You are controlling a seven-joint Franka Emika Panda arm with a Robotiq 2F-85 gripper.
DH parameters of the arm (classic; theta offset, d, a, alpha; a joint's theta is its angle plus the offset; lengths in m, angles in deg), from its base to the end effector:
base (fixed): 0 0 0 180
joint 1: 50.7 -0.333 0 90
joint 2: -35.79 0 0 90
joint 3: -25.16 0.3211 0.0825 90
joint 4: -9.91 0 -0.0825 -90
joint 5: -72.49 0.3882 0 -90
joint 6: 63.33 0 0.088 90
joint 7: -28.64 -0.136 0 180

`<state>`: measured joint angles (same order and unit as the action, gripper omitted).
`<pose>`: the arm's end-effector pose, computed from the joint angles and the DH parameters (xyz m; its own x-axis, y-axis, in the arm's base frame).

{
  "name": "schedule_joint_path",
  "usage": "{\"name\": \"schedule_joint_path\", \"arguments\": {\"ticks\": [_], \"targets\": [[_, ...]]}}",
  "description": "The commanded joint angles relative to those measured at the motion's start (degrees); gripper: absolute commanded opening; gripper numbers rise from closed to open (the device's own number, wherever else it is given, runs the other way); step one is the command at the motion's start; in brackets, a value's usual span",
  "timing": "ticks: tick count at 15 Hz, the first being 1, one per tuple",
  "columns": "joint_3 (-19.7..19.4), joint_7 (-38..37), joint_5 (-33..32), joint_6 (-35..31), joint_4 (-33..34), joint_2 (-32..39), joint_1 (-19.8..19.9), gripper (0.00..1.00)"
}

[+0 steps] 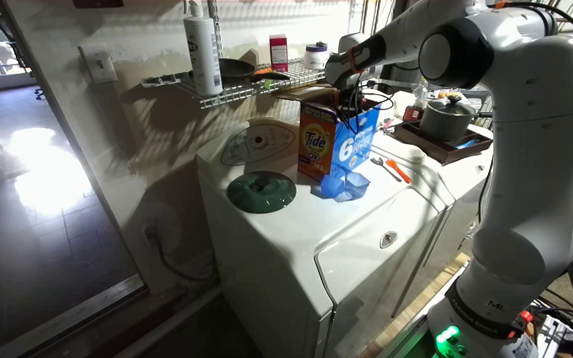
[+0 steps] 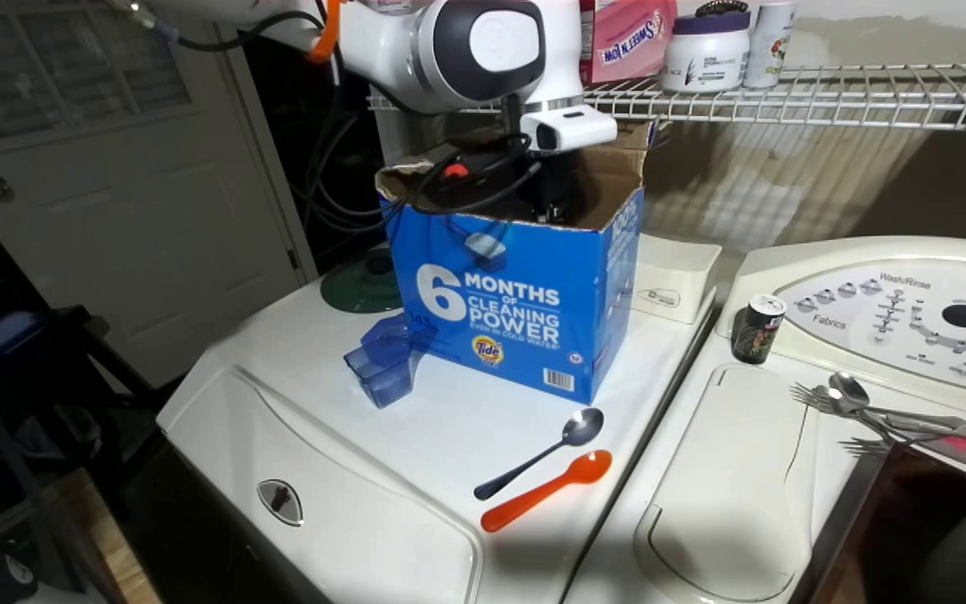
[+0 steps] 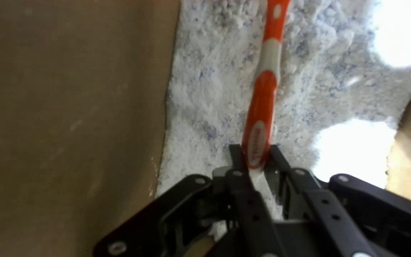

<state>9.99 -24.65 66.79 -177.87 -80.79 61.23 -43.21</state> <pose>0.6330 -0.2519 0.3626 0.3125 -0.9382 0.1488 -0.9461 -0.2935 0.1368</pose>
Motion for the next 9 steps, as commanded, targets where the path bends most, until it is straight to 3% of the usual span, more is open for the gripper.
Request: {"name": "schedule_joint_path", "arguments": {"ticks": [1,9], "targets": [[-0.6,-1.3,-1.7,0.8,2.7,-0.1,-0.3,0.05],[-1.2,-1.3,-2.0,1.3,7.3,-0.9,0.3,0.05]]}}
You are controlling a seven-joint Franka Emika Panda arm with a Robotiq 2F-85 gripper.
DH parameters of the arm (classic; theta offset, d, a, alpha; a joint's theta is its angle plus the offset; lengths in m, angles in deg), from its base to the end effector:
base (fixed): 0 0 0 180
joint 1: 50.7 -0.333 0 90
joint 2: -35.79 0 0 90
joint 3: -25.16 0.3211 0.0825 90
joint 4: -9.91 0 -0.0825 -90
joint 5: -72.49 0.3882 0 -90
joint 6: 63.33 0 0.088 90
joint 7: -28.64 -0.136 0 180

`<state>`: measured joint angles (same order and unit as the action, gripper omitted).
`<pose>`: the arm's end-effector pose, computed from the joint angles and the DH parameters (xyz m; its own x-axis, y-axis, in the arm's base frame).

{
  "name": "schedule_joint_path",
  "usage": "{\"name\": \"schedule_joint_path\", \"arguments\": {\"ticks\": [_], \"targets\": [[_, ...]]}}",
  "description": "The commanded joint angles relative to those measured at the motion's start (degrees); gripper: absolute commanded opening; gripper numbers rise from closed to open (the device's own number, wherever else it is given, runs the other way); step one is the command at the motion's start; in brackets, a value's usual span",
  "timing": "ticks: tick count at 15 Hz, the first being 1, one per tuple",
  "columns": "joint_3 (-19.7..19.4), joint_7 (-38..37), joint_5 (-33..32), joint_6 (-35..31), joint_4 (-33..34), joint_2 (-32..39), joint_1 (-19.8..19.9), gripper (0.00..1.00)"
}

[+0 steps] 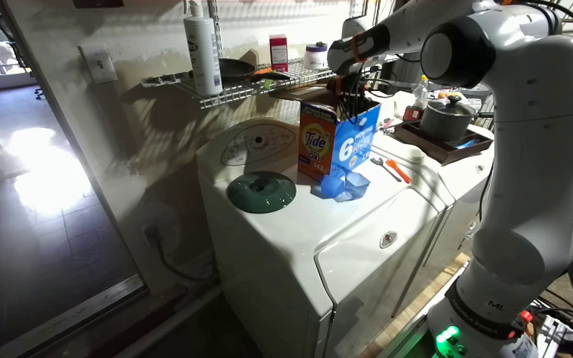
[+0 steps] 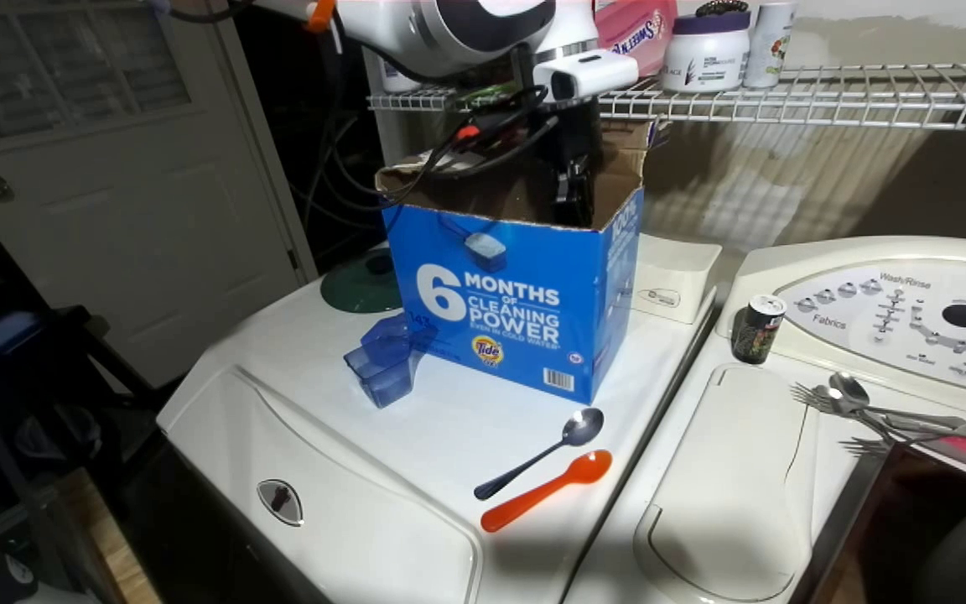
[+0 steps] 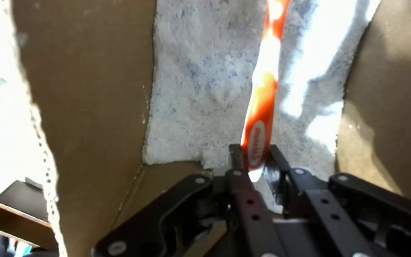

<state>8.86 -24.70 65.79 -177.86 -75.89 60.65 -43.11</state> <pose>0.6450 -0.2674 0.4121 0.2936 -0.9289 0.2256 -0.9559 -0.2838 0.0757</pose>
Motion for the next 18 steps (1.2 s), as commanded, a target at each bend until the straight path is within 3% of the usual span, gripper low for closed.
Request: {"name": "schedule_joint_path", "arguments": {"ticks": [1,11,18], "targets": [[-0.2,-1.3,-0.9,1.3,3.1,-0.4,0.3,0.05],[-0.3,-2.7,-1.9,3.0,8.3,-1.3,0.0,0.05],[-1.3,-3.3,-7.0,5.4,11.6,-3.0,-1.7,0.05]]}}
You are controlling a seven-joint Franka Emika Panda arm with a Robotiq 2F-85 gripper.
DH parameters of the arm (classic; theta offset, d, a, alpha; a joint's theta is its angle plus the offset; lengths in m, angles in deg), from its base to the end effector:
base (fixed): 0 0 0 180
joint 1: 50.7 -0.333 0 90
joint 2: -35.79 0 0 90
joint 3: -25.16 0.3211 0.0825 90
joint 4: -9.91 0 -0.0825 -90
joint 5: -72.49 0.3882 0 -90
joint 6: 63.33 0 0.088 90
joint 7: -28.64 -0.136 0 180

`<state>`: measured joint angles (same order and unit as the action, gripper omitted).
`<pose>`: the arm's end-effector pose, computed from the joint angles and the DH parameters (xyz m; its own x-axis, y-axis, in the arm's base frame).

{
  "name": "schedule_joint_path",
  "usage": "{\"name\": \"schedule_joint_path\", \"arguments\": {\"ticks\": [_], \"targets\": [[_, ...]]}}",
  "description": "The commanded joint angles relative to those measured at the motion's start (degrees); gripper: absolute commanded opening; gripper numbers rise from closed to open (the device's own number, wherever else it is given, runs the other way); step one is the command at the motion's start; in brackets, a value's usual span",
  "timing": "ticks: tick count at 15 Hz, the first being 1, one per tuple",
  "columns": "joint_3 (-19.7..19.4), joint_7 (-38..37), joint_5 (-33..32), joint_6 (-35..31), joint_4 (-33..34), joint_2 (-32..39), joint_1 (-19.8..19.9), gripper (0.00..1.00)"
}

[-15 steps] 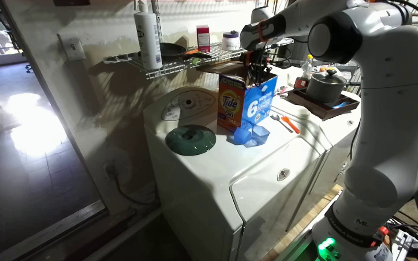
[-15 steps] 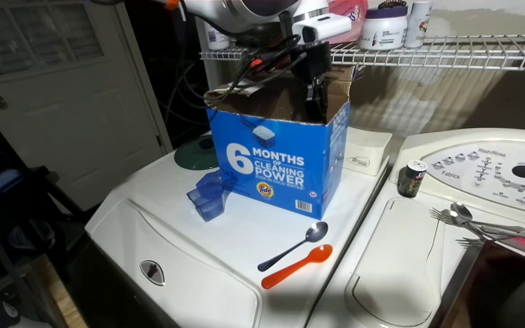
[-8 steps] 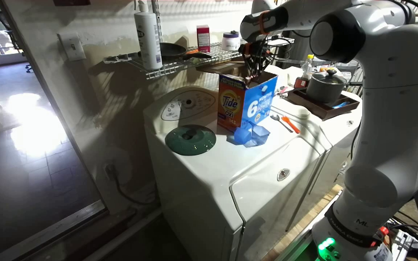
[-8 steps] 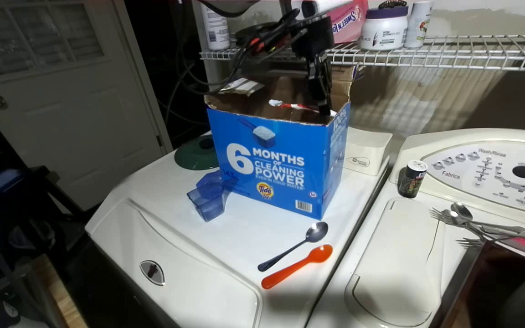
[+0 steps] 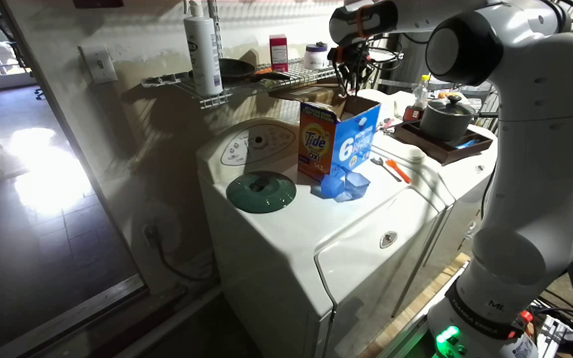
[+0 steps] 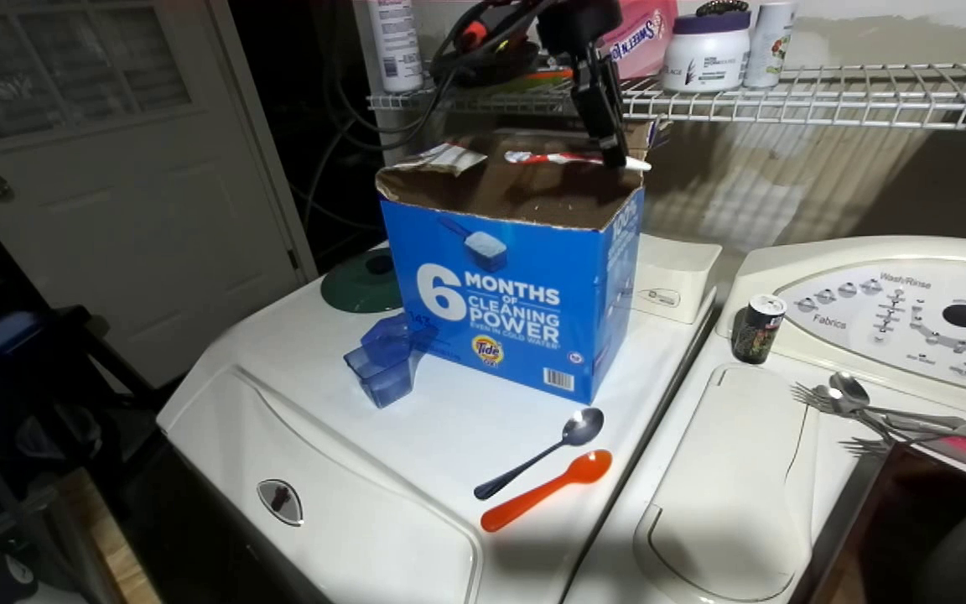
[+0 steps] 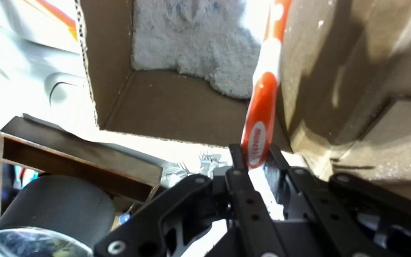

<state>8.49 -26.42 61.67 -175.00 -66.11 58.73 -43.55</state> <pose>0.6575 -0.2700 0.5176 0.2538 -0.8950 0.3669 -0.9608 -0.2770 -0.0110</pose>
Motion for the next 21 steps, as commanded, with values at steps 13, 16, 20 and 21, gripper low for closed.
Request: {"name": "schedule_joint_path", "arguments": {"ticks": [13,16,20,21], "targets": [[-0.5,-9.3,-14.3,6.0,-13.5,-15.2,-7.7,0.05],[2.9,-13.7,-18.5,5.6,-20.8,-20.4,-6.4,0.05],[5.9,-19.9,-22.3,4.3,-30.6,-27.2,-5.3,0.05],[6.6,-21.2,-22.8,3.9,-33.1,-29.1,-4.9,0.05]]}}
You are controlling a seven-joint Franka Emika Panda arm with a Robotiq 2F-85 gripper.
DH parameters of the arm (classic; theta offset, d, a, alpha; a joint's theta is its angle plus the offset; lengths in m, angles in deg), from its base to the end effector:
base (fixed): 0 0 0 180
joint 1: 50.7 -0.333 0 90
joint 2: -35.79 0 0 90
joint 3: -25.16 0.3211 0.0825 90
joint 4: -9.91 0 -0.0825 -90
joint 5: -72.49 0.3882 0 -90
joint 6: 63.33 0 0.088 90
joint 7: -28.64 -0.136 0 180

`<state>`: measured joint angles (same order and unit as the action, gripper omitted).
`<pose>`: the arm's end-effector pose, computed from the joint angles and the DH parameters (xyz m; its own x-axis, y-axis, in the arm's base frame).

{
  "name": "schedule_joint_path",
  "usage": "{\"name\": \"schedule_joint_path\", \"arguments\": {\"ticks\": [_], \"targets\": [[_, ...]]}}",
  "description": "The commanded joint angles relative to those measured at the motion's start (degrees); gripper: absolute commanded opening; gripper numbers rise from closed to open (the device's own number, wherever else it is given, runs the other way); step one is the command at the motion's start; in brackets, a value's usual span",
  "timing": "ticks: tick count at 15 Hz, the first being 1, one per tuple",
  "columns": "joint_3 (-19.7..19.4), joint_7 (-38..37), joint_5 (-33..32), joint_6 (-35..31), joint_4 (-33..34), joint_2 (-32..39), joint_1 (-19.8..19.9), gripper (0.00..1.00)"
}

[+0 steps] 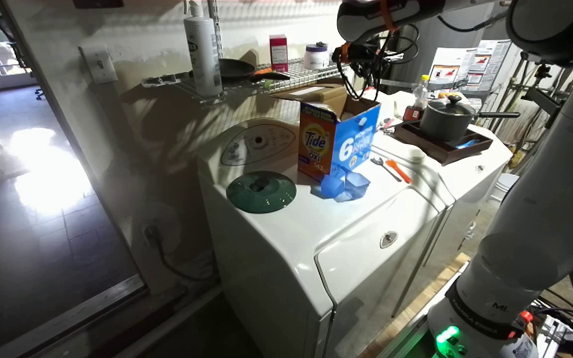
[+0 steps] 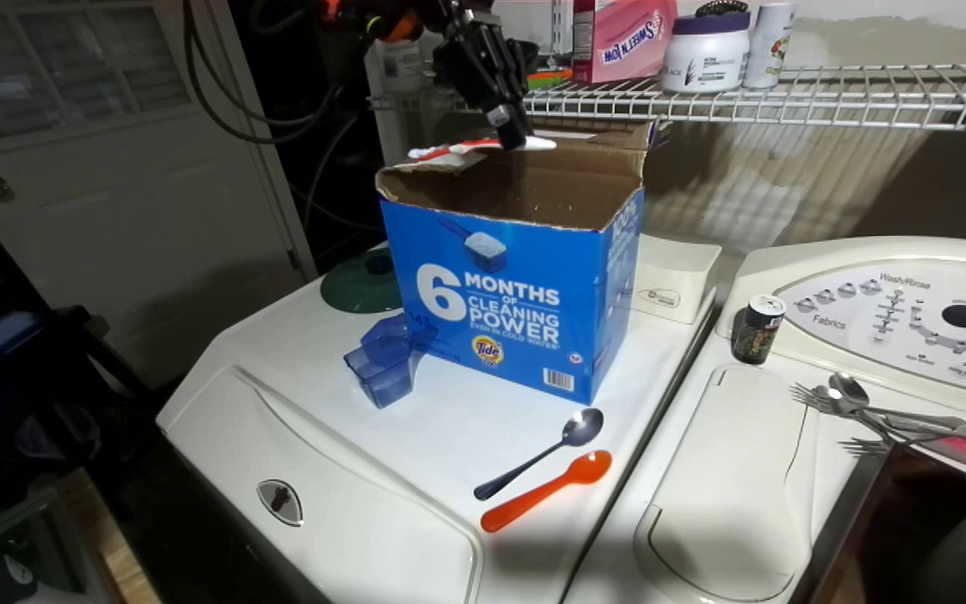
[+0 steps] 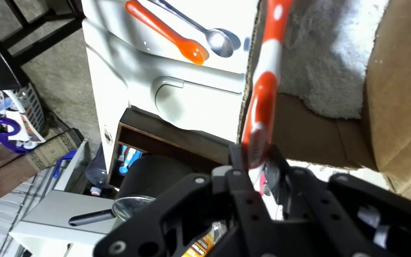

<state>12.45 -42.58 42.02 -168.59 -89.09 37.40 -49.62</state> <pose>0.5599 -0.1924 0.5483 0.2116 -0.8448 0.4915 -0.9772 -0.1753 0.1194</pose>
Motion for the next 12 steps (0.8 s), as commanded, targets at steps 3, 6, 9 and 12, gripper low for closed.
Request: {"name": "schedule_joint_path", "arguments": {"ticks": [3,6,9,12], "targets": [[4.4,-8.1,-4.1,-3.7,-16.4,-12.5,2.6,0.05],[5.6,-9.6,-4.1,-4.9,-22.2,-16.6,4.2,0.05],[6.6,-10.3,-4.0,-6.6,-26.9,-19.7,5.8,0.05],[7.6,-11.1,-4.3,-8.6,-30.9,-21.6,7.1,0.05]]}}
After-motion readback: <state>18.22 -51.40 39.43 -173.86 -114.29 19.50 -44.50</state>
